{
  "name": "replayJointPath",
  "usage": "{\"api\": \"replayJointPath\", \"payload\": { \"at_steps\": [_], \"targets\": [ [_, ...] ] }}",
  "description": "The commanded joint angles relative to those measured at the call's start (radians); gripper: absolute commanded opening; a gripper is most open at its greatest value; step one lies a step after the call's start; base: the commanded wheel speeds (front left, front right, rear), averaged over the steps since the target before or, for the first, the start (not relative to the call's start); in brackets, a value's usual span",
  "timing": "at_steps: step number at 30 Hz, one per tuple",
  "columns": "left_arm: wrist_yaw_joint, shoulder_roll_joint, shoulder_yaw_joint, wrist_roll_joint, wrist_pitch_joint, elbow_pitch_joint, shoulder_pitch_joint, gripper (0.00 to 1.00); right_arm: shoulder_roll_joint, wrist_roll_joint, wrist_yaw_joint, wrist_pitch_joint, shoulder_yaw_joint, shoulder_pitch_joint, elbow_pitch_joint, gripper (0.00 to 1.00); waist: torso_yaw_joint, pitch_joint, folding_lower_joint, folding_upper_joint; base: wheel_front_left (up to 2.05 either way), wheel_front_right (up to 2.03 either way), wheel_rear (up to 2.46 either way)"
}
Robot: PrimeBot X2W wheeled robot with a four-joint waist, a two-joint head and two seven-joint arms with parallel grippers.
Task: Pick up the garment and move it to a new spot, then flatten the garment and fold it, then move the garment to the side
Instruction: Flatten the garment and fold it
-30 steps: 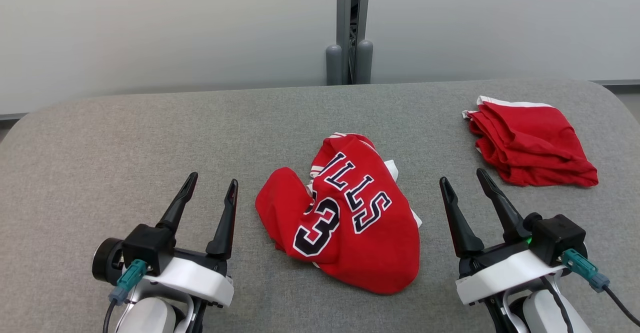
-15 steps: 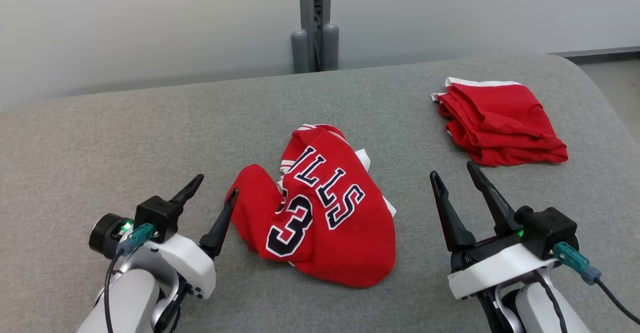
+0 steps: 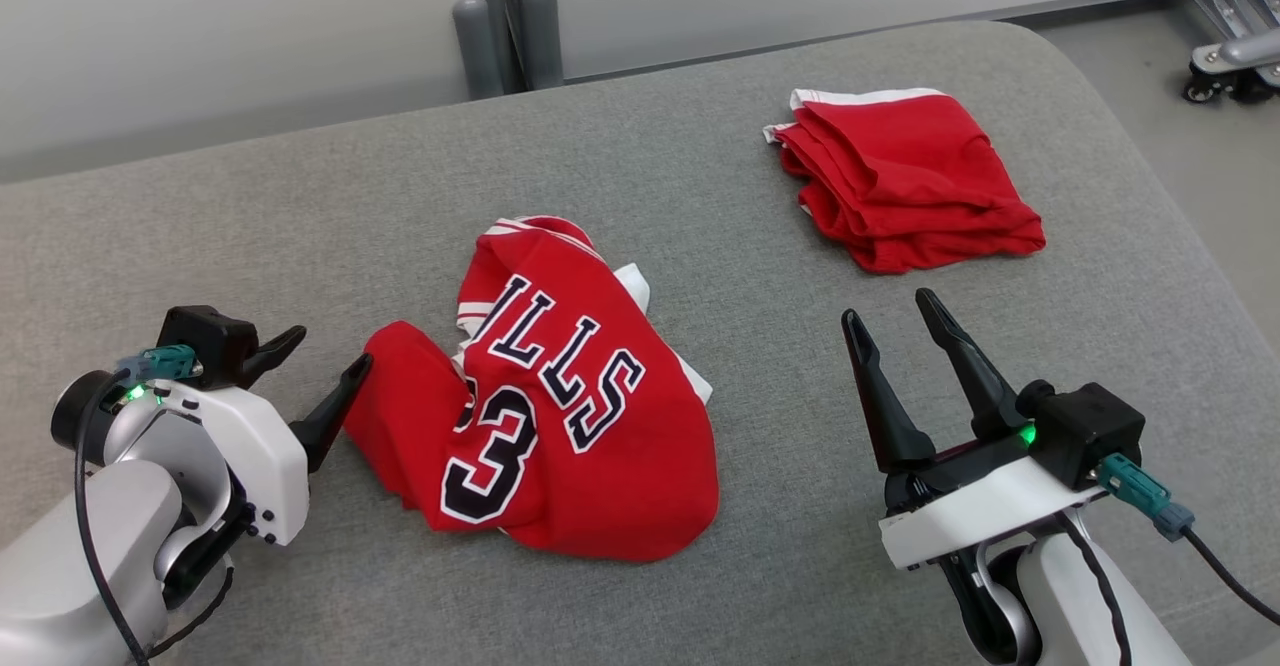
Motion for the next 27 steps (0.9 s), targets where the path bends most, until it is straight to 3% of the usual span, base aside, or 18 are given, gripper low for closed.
{"api": "replayJointPath", "payload": {
  "at_steps": [1, 8, 17, 27],
  "targets": [
    [0.000, 0.001, -0.009, -0.014, 0.004, 0.000, -0.010, 1.00, -0.003, 0.003, 0.000, -0.002, -0.001, -0.009, -0.001, 1.00, -0.015, 0.014, 0.0000, 0.0000, 0.00, 0.00, 0.00],
    [0.000, 0.062, -0.131, -0.158, 0.061, 0.024, -0.074, 1.00, -0.002, 0.009, 0.000, -0.002, 0.009, -0.020, -0.009, 1.00, -0.052, 0.047, 0.0000, 0.0000, 0.00, 0.00, 0.00],
    [0.000, 0.061, -0.221, -0.323, 0.099, 0.047, -0.108, 1.00, -0.002, 0.025, 0.000, -0.002, 0.018, -0.027, -0.015, 1.00, -0.077, 0.073, 0.0000, 0.0000, 0.00, 0.00, 0.00],
    [0.000, 0.137, -0.307, -0.329, 0.042, -0.031, -0.195, 1.00, -0.002, 0.014, 0.000, -0.002, -0.007, -0.007, -0.026, 1.00, -0.058, 0.064, 0.0000, 0.0000, 0.00, 0.00, 0.00]
  ]
}}
